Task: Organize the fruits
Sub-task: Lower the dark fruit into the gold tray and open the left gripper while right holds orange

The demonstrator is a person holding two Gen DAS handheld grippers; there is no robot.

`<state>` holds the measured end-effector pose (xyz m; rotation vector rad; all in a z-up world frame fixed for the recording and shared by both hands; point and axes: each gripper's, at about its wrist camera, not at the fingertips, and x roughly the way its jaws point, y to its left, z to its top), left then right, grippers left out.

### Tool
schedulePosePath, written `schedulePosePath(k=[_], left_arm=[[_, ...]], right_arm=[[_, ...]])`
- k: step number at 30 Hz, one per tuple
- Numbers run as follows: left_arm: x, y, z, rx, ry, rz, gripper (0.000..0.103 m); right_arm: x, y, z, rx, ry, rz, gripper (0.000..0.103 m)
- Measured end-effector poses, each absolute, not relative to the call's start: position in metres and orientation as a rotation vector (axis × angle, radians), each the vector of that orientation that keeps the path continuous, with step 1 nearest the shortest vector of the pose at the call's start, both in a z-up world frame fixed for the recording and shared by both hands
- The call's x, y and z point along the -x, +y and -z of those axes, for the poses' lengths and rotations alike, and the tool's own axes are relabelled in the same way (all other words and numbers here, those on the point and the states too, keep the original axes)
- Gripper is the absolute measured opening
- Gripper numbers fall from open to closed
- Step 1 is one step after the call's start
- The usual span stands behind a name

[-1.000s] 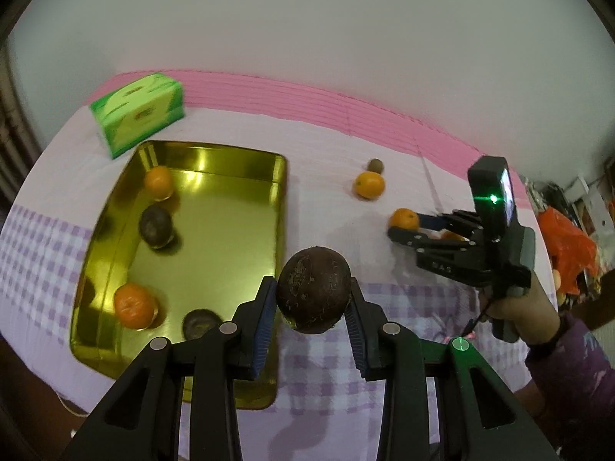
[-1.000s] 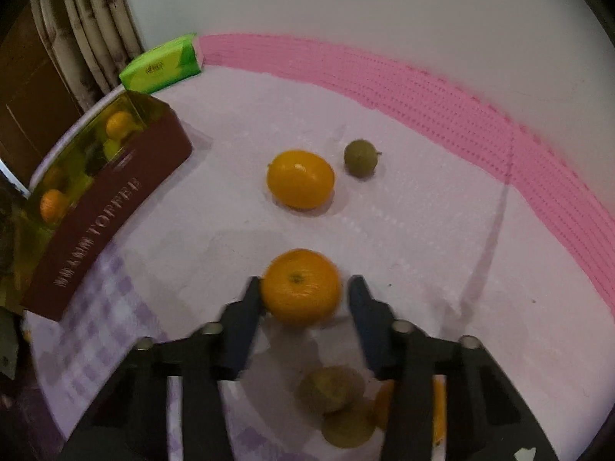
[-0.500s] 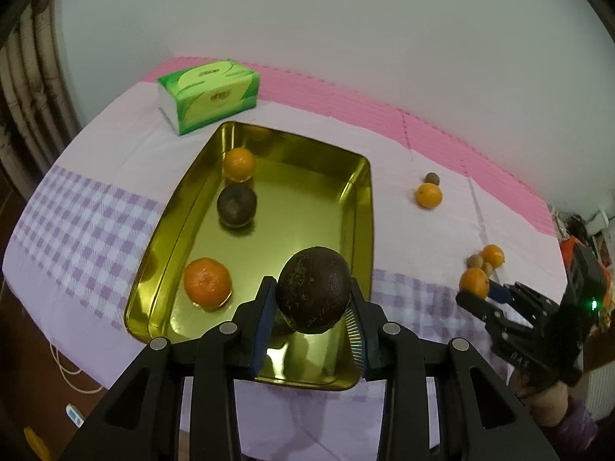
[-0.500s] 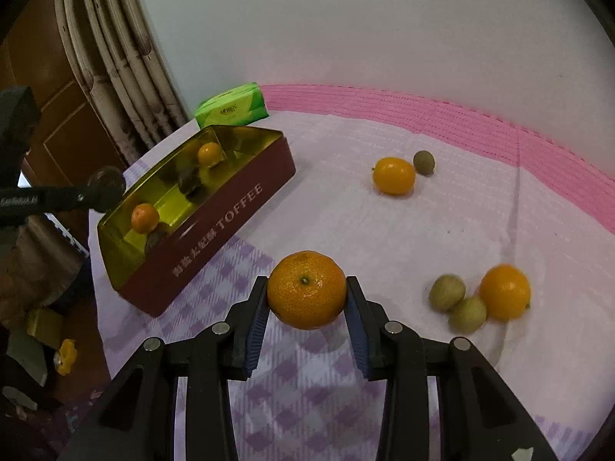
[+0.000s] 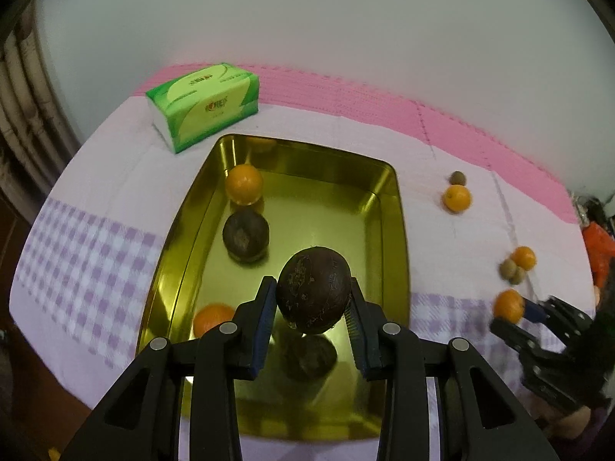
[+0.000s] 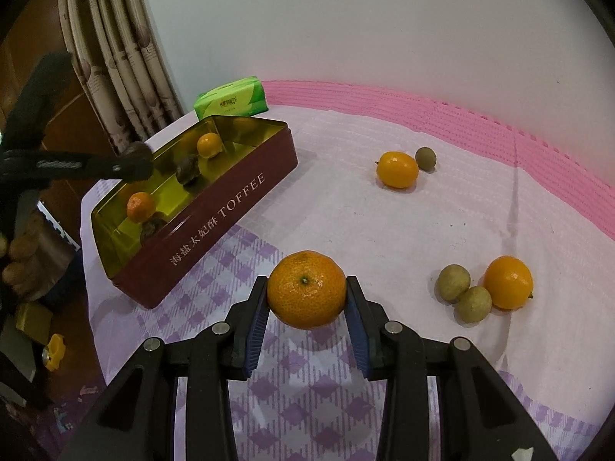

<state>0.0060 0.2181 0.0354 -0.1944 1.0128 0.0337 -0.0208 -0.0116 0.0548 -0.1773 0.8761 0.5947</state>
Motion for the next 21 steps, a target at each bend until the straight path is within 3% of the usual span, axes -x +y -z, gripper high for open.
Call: schedulePosePath(k=[21], left_arm=[[-0.099, 0.204, 0.003, 0.178, 1.108, -0.008, 0.036]], right_arm=[[0.01, -0.023, -0.055, 0.153, 0.885, -0.581, 0.036]])
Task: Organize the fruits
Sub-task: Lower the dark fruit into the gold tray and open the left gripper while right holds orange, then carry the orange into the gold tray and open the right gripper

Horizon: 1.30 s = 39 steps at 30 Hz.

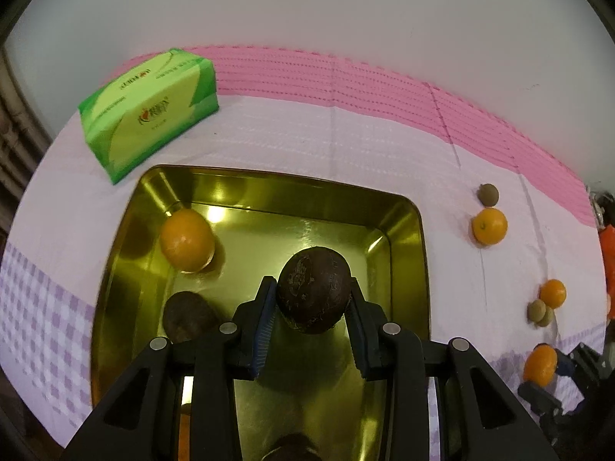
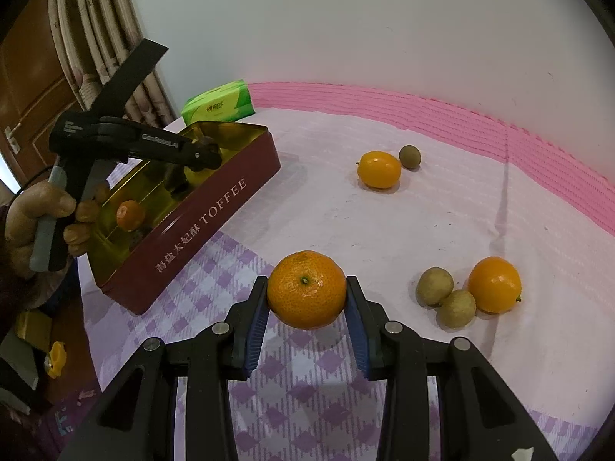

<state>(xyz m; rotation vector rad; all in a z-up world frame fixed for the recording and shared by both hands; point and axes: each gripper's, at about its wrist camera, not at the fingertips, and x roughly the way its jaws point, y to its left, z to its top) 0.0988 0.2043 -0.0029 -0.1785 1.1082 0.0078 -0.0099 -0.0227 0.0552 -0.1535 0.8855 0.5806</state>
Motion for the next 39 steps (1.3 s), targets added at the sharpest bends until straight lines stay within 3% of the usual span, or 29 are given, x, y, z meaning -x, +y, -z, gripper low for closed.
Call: schedulePosePath(k=[23, 32, 39], left_arm=[[-0.113, 0.183, 0.001, 0.103, 1.102, 0.015, 0.038], [-0.079, 0.179, -0.026, 0.081, 1.024, -0.05, 0.058], [-0.038, 0.18, -0.046, 0.093, 0.982, -0.121, 0.064]], right_arm=[[0.012, -0.022, -0.053, 0.159, 0.89, -0.581, 0.036], [0.016, -0.019, -0.061, 0.159, 0.873, -0.584, 0.036], [0.024, -0.012, -0.072, 0.172, 0.849, -0.599, 0.036]])
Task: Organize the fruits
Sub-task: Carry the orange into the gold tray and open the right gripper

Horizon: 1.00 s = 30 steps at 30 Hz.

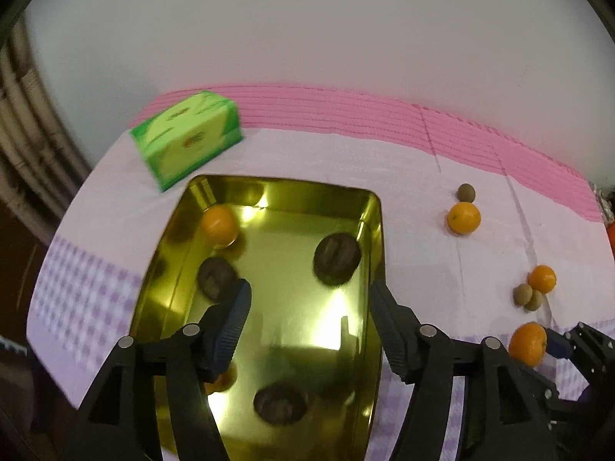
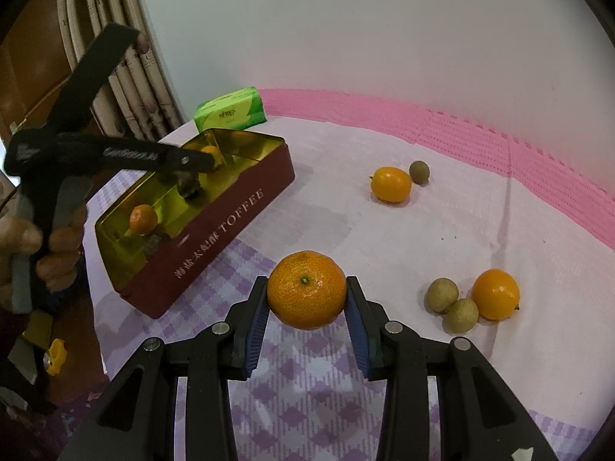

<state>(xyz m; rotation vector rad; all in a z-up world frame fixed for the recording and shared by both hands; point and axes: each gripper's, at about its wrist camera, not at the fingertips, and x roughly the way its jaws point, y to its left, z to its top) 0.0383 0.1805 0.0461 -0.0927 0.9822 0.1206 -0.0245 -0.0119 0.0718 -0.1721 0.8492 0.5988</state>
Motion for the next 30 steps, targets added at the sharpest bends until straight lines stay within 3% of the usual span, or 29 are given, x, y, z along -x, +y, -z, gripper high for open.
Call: schedulePosePath(k=[10, 17, 30], left_arm=[[0.022, 0.191, -0.071, 0.148, 0.949, -0.207, 0.065], [0.058, 0.192, -0.08, 0.082, 0.907, -0.273, 0.072], [0.077, 0.211, -0.075, 0.085, 0.885, -0.319, 0.078]], right_arm=[[0.033, 0.008, -0.092, 0.191, 0.813, -0.631, 0.036], [0.039, 0.028, -0.107, 0.209, 0.786, -0.658, 0.036], [0.045, 0.061, -0.119, 0.24, 0.78, -0.688, 0.036]])
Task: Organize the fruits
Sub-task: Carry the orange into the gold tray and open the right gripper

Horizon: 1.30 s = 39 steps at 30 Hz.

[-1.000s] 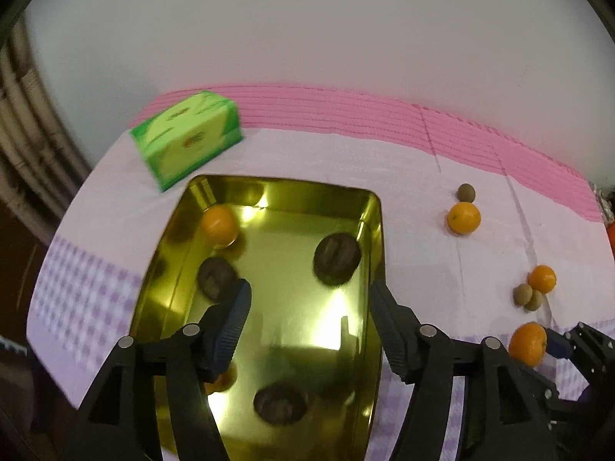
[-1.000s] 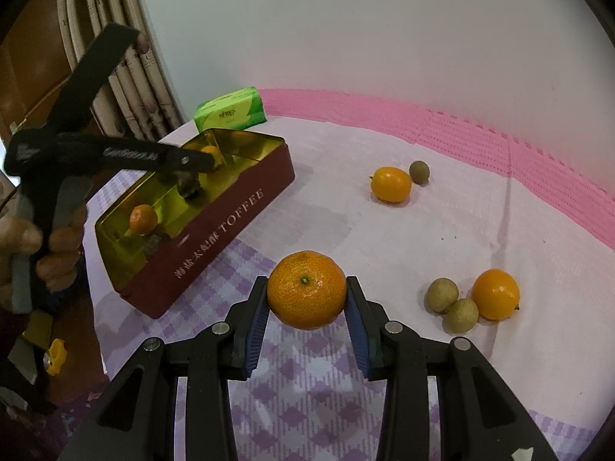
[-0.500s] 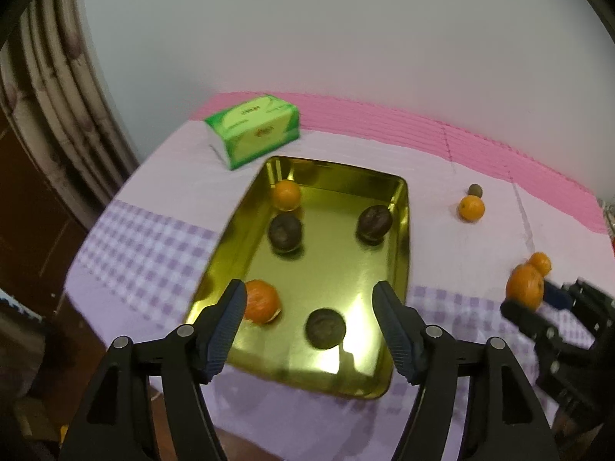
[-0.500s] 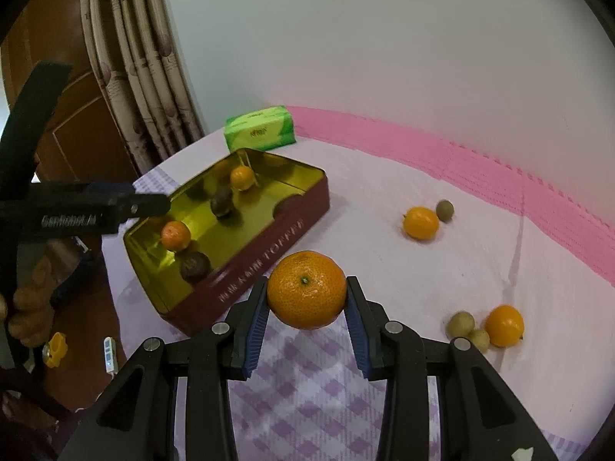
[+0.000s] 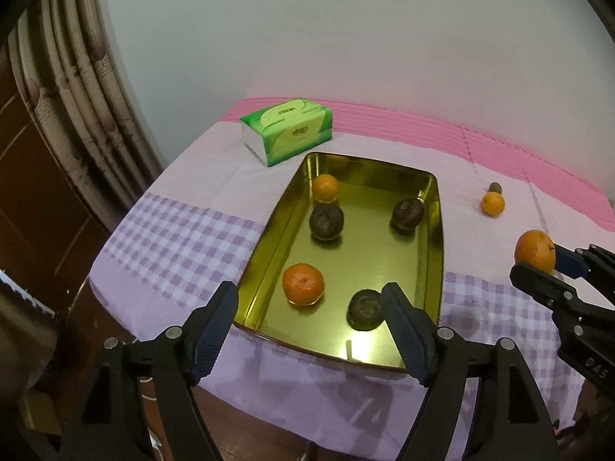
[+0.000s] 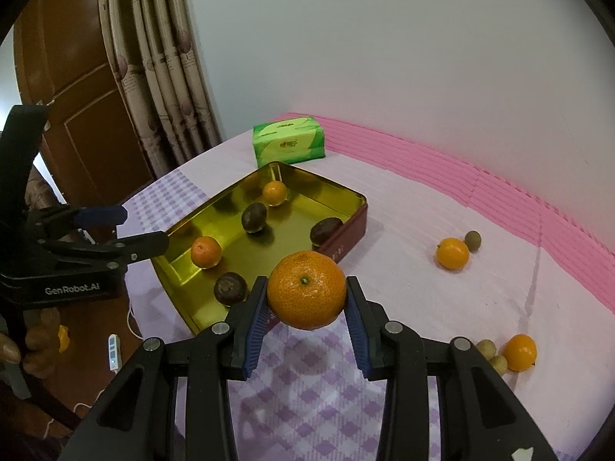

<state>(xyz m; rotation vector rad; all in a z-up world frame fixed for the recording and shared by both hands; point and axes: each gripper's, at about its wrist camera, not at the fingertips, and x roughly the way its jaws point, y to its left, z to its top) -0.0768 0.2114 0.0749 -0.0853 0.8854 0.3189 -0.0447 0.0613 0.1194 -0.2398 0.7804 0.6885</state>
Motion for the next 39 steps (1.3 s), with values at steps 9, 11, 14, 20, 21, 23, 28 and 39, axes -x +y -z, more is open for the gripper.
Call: schedulePosePath(k=[9, 11, 14, 20, 21, 23, 28, 39], left_arm=[[0.075, 0.218, -0.063, 0.068, 0.895, -0.344, 0.079], [0.074, 0.219, -0.062, 0.065, 0.9, -0.347, 0.079], [0.073, 0.221, -0.059, 0.068, 0.91, -0.346, 0.08], [0.071, 0.227, -0.055, 0.094, 0.932, -0.348, 0.081], [0.071, 0.227, -0.055, 0.095, 0.938, -0.348, 0.082], [0.07, 0.227, -0.052, 0.091, 0.949, -0.35, 0.082], [0.069, 0.23, -0.051, 0.098, 0.959, -0.35, 0.083], [0.068, 0.238, -0.046, 0.137, 0.986, -0.362, 0.085]], right_arm=[[0.037, 0.083, -0.119, 0.236, 0.801, -0.707, 0.036], [0.035, 0.088, -0.118, 0.235, 0.807, -0.714, 0.036], [0.033, 0.095, -0.115, 0.238, 0.817, -0.722, 0.036], [0.027, 0.109, -0.107, 0.236, 0.846, -0.74, 0.036], [0.026, 0.112, -0.105, 0.237, 0.851, -0.742, 0.036], [0.025, 0.117, -0.103, 0.242, 0.856, -0.747, 0.036], [0.017, 0.128, -0.097, 0.244, 0.875, -0.754, 0.037], [-0.004, 0.144, -0.077, 0.226, 0.935, -0.76, 0.037]])
